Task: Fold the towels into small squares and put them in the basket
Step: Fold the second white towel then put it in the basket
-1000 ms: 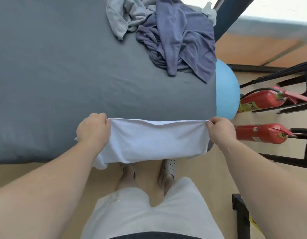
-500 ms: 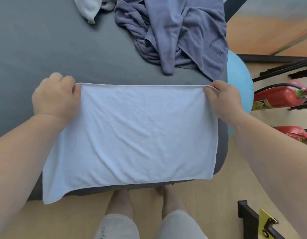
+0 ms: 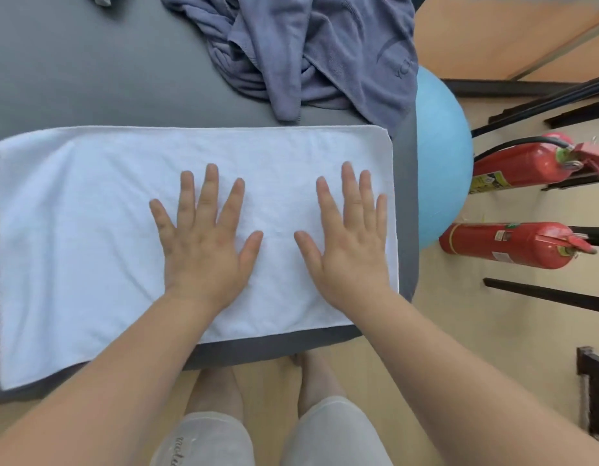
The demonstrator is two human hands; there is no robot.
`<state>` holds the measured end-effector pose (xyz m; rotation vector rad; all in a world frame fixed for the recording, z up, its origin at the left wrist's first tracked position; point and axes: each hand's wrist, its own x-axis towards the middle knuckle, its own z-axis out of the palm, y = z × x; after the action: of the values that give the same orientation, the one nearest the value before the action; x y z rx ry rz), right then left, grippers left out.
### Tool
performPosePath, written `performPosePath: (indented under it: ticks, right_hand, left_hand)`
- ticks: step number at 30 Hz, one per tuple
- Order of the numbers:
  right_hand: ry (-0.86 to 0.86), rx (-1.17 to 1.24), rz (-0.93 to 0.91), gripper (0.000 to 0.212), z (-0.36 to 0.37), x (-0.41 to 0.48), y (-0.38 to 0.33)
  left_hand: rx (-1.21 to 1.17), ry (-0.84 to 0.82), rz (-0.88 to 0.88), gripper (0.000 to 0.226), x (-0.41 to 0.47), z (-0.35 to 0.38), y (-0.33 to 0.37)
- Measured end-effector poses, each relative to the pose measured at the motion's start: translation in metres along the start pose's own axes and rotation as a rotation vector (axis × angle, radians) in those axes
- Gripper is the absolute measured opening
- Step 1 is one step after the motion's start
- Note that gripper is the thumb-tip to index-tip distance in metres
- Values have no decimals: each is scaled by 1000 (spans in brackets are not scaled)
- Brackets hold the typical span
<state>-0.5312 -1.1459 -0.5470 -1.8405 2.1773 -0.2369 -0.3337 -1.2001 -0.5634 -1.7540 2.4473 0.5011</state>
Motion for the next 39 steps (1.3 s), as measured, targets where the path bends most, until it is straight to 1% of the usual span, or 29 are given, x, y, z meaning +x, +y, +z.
performPosePath:
  ticks: [2,4,8,13,15,18,21,22,23,25,27,29,30,31,33,35,37,39]
  right_hand:
    - [-77,-10,-28,74,17,-12,-1]
    - [-126,-35,-44,77,27,-11,10]
    - [-130,-140,-67,79,30,-2,50]
    - [-145,-120,15,84,14,4,96]
    - [-142,-157,44,86,7,7,95]
    - [-55,-202,8,83,-4,19,66]
    - [-39,-88,-109,78,-3,40,37]
    - [-59,-55,-106,78,1,48,34]
    - [-78,-37,-66,79,5,56,34]
    - [-82,-27,75,81,13,67,36]
    - [-43,-19,197,82,17,74,29]
    - [23,-7,251,81,19,77,2]
    - [59,-1,212,79,20,77,-17]
    - [85,6,117,77,22,76,-39]
    - [88,45,-137,69,32,73,-87]
    - [86,108,-336,61,45,71,-138]
    - [91,189,-462,54,55,75,-187]
    - [77,233,-553,47,60,83,-230]
  left_hand:
    - [35,-50,-10,77,-5,18,7]
    - [70,-65,-20,78,-6,27,8]
    - [68,-41,-14,78,-4,29,8]
    - [63,-28,-15,77,-4,30,8]
    - [56,-34,-14,77,-4,28,8]
    - [-1,-20,-6,75,-4,24,6]
    - [-91,34,-8,73,-8,14,-1]
    - [-108,54,-19,72,-10,9,-6]
    - [-118,72,-32,71,-12,4,-12]
    - [-126,100,-69,69,-17,-5,-31]
    - [-133,124,-119,67,-22,-14,-56]
    - [-148,173,-173,63,-27,-24,-84]
    - [-157,212,-200,60,-30,-29,-98]
    - [-166,255,-225,57,-34,-33,-112]
    - [-206,330,-289,48,-42,-43,-139]
    - [-272,374,-392,39,-51,-51,-166]
    - [-269,396,-495,26,-61,-56,-191]
    - [-240,360,-554,16,-71,-57,-213]
